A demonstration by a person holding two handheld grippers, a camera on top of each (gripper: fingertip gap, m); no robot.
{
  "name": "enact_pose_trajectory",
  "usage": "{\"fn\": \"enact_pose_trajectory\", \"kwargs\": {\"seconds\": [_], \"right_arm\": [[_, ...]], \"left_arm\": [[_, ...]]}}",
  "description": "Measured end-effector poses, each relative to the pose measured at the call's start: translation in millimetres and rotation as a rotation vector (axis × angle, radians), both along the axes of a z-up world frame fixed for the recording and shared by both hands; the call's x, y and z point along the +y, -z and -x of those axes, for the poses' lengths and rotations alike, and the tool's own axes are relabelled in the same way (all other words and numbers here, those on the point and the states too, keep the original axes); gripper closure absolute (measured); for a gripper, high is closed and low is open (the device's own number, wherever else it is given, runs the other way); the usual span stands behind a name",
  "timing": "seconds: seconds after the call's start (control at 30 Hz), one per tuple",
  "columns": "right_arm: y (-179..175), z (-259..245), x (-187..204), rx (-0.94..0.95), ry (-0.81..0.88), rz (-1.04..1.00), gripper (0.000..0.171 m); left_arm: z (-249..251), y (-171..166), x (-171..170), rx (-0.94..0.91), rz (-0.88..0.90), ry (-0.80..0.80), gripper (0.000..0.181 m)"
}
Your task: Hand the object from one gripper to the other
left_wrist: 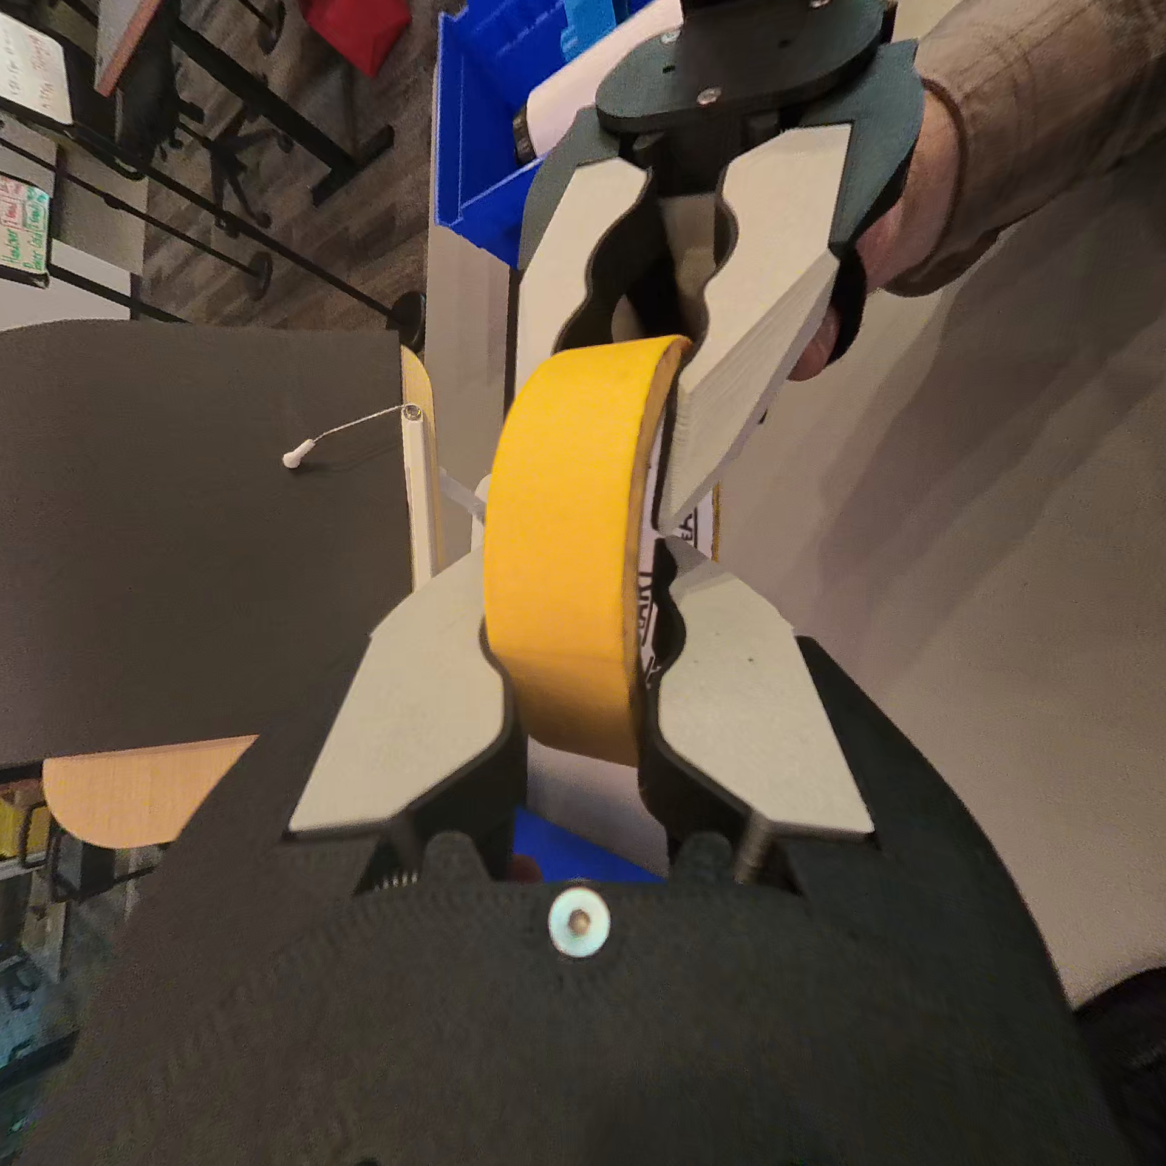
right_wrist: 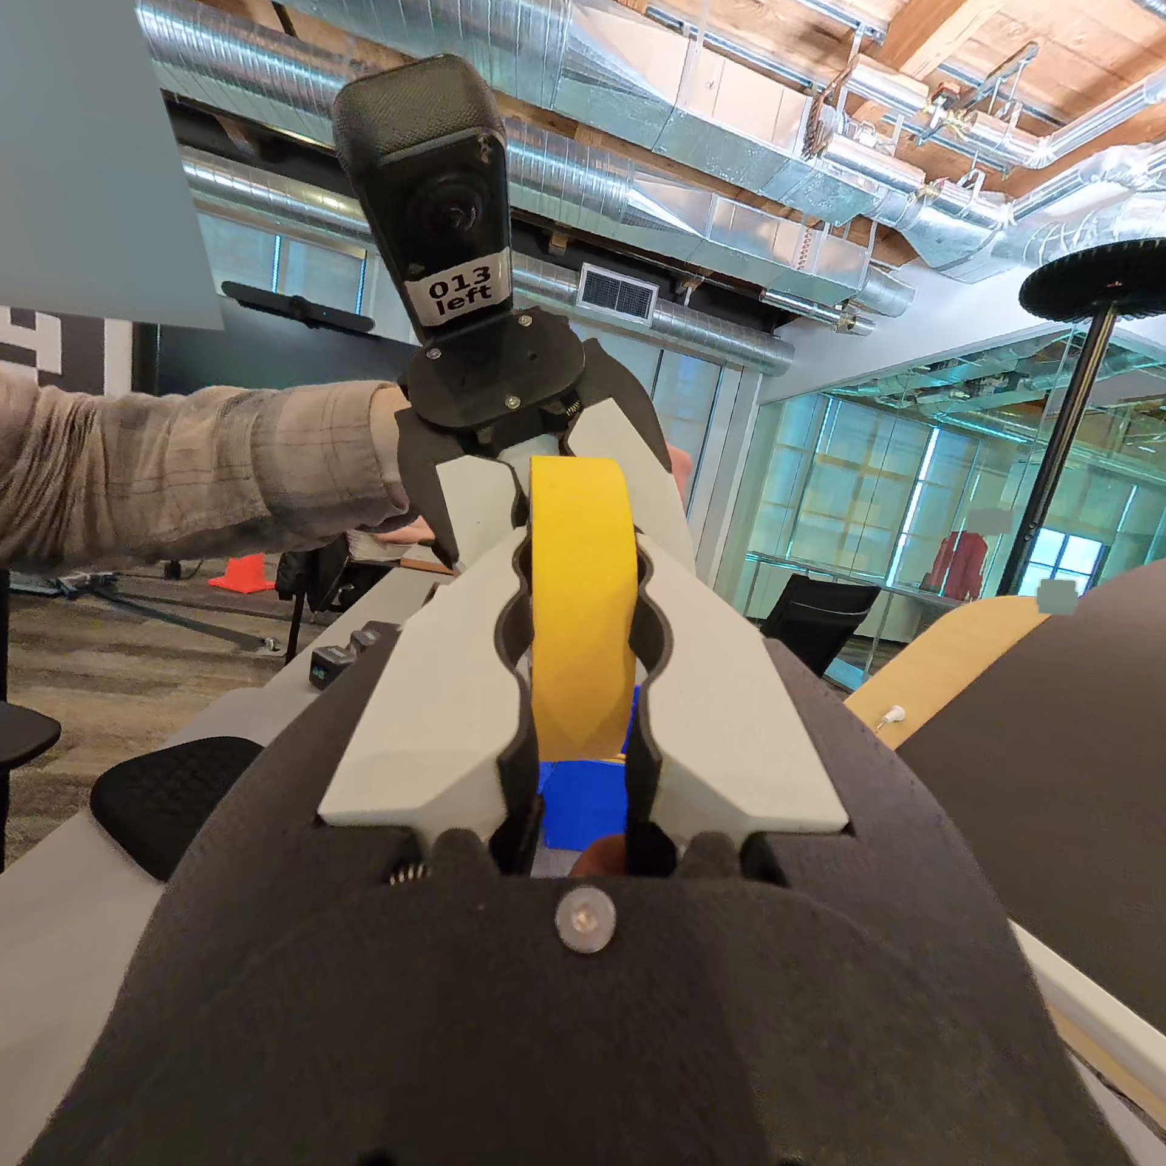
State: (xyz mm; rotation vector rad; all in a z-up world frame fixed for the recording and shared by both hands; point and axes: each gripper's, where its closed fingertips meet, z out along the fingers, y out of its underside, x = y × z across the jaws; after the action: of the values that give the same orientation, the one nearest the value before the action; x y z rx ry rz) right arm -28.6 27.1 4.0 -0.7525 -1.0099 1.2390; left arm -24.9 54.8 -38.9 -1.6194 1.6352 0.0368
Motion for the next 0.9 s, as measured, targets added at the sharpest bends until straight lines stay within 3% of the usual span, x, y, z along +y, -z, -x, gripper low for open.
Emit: {"fn": "enact_pose_trajectory", "kwargs": {"seconds": [0.47, 0.7, 0.9], "right_arm": [[4.9, 2.9, 1.4, -0.093, 0.106, -0.13, 0.147], [2.7, 2.7, 4.7, -0.07, 0.118, -0.102, 0.147], [-5.5, -5.4, 14.2, -0.004, 0.08, 0.017, 0.147]], "left_arm": [[4.9, 6.5, 3.8, 0.008, -0.037, -0.02, 0.144], [3.7, 4.5, 8.4, -0.012, -0.044, -0.027, 0.143], [0.9, -5.7, 11.7, -0.094, -0.084, -0.037, 0.129]]}}
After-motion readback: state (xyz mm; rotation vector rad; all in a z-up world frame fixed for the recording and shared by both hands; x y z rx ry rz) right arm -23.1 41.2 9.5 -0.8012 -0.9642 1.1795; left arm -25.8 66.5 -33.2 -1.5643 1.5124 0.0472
